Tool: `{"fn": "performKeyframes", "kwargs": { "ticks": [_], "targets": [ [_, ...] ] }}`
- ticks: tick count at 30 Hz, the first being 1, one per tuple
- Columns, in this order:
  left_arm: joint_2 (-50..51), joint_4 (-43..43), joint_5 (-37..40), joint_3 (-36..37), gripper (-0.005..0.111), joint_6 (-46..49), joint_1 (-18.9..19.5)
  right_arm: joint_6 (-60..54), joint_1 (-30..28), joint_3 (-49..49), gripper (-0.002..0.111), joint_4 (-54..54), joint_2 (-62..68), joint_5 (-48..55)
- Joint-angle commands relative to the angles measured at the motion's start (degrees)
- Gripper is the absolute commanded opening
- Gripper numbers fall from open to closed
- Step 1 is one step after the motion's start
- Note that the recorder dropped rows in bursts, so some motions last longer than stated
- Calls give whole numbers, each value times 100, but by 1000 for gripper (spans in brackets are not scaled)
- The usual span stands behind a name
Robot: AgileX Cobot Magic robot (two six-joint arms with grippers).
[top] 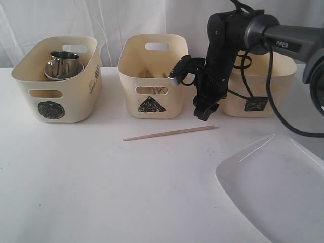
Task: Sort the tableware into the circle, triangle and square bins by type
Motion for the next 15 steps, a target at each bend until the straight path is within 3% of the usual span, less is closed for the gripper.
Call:
{"fn": "performKeyframes", "kwargs": {
  "ticks": [1,15],
  "targets": [
    [-40,-13,-1,13,28,-53,-2,20,-99,6,46,159,90,-32],
    [-40,-13,-1,13,28,-53,-2,-36,-79,6,46,640,183,186]
  ]
}}
